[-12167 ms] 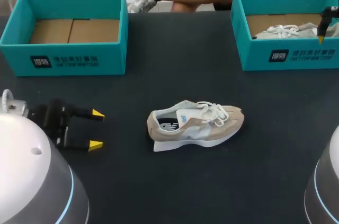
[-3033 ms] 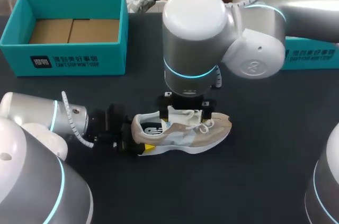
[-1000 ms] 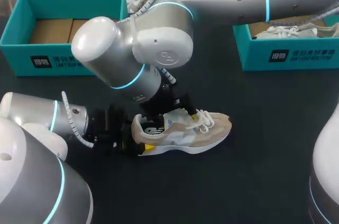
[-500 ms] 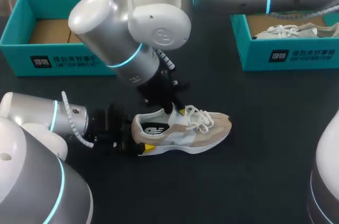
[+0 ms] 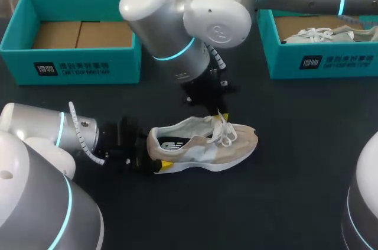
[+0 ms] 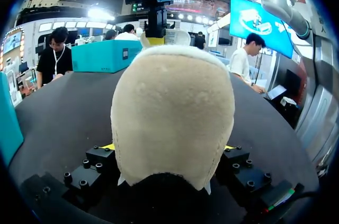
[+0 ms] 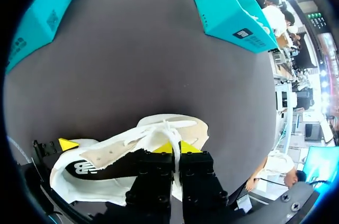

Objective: Take the shoe out of the shoebox, open the shoe tongue, remove and reinsert the insole, then place the shoe into the shoebox

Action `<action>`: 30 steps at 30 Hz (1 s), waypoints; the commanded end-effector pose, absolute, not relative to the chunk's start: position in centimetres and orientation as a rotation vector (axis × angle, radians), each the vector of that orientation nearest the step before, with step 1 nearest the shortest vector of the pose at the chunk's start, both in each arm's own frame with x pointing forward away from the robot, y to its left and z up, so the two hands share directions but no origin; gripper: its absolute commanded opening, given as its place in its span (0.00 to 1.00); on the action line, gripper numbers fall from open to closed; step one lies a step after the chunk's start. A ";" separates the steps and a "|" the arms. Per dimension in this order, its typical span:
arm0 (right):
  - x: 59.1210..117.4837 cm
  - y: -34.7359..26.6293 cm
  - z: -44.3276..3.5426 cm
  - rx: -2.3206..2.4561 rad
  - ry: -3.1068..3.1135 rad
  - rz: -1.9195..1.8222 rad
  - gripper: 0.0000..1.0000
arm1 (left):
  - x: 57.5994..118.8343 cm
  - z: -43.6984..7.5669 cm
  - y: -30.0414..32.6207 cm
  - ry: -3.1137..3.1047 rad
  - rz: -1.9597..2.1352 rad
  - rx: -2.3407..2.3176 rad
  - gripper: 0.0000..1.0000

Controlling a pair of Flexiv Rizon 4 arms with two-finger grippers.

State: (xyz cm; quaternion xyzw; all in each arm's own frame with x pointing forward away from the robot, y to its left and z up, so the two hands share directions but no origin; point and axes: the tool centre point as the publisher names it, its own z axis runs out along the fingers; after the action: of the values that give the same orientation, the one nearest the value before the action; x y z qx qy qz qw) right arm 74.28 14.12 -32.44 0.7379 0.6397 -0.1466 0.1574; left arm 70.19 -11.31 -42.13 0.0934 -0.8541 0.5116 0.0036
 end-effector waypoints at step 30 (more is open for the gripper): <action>72.7 9.7 -37.8 2.473 1.036 -0.295 0.76 | 70.0 -43.1 -11.2 -2.681 1.598 0.295 0.00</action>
State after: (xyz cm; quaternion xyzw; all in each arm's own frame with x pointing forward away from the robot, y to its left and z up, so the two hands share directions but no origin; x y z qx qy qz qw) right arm 73.20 8.83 -37.80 0.7441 0.6269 -0.1600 0.1668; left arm 70.19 -11.33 -42.13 0.0933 -0.8543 0.5114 0.0036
